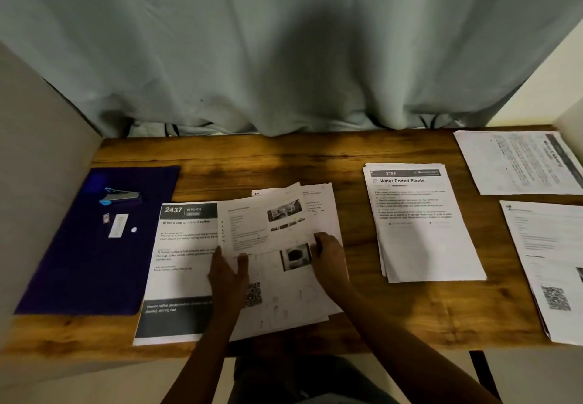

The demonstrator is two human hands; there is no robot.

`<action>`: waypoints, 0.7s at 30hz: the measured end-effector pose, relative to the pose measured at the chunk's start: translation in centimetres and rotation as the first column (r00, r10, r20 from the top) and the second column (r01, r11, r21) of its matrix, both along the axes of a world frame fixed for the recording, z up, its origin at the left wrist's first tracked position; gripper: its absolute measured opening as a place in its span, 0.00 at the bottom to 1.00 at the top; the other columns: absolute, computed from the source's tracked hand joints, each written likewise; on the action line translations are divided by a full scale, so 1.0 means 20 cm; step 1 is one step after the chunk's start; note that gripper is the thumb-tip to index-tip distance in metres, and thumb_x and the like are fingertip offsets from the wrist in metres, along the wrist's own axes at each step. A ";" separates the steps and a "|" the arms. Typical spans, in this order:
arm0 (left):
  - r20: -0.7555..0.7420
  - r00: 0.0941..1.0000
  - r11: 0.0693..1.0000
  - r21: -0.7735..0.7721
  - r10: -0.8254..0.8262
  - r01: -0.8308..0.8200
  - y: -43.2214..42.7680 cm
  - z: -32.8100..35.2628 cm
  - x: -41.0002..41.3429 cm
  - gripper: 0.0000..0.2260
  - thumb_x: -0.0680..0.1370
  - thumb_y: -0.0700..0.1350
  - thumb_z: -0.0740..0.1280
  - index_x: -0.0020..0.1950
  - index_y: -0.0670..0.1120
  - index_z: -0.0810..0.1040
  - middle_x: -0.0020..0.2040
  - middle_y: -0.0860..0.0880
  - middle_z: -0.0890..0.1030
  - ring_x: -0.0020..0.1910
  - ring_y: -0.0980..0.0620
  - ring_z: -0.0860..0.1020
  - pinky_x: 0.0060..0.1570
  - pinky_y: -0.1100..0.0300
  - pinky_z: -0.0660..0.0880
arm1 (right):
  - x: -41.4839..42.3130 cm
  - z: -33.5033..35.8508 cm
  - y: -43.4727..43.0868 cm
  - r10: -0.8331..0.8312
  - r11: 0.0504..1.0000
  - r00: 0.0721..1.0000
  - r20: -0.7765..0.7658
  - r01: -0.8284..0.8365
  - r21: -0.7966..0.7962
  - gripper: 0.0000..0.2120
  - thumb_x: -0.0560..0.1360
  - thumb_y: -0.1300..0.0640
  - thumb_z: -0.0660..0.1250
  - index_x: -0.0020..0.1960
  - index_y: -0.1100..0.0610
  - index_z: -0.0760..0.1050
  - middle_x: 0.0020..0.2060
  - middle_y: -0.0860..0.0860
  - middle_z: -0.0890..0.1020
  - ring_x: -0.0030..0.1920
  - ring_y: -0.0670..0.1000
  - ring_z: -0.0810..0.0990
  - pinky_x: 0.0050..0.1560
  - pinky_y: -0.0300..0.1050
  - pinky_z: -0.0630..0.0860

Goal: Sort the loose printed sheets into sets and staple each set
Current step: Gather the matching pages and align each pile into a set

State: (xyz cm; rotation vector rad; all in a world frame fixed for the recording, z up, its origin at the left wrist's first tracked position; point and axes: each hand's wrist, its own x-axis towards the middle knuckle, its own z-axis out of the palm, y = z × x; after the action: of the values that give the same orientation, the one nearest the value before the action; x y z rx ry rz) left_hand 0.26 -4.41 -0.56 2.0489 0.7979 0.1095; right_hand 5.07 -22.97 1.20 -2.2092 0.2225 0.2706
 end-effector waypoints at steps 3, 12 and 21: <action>-0.033 0.998 0.997 0.039 -0.059 0.060 0.00 -0.02 -0.01 0.34 0.76 0.46 0.69 0.76 0.40 0.55 0.72 0.38 0.64 0.70 0.39 0.64 0.69 0.43 0.64 | 0.01 -0.05 -0.04 0.073 0.963 0.997 0.037 -0.061 -0.264 0.17 0.79 0.55 0.60 0.67 0.56 0.69 0.64 0.55 0.71 0.64 0.54 0.68 0.64 0.47 0.67; -0.191 0.955 0.963 0.104 -0.228 0.251 0.00 -0.05 -0.06 0.48 0.71 0.51 0.74 0.77 0.46 0.42 0.77 0.40 0.43 0.76 0.40 0.45 0.74 0.41 0.46 | 0.04 -0.09 -0.17 -0.242 0.970 0.966 -0.093 0.237 -0.056 0.18 0.73 0.58 0.70 0.59 0.60 0.68 0.57 0.56 0.76 0.58 0.57 0.76 0.57 0.53 0.77; -0.206 0.952 0.957 0.131 -0.229 0.258 -0.01 -0.06 -0.06 0.45 0.72 0.44 0.72 0.77 0.45 0.43 0.77 0.40 0.44 0.76 0.41 0.44 0.74 0.45 0.42 | 0.06 -0.06 -0.21 -0.269 0.961 0.963 0.004 0.268 -0.073 0.06 0.77 0.55 0.65 0.50 0.58 0.73 0.43 0.51 0.79 0.43 0.51 0.80 0.38 0.39 0.73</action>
State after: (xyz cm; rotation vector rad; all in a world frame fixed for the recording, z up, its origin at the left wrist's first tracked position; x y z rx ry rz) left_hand -0.88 -4.57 -1.69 2.3165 0.6585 -0.1688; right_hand 6.19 -27.07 -0.05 -2.2187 0.5381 0.1201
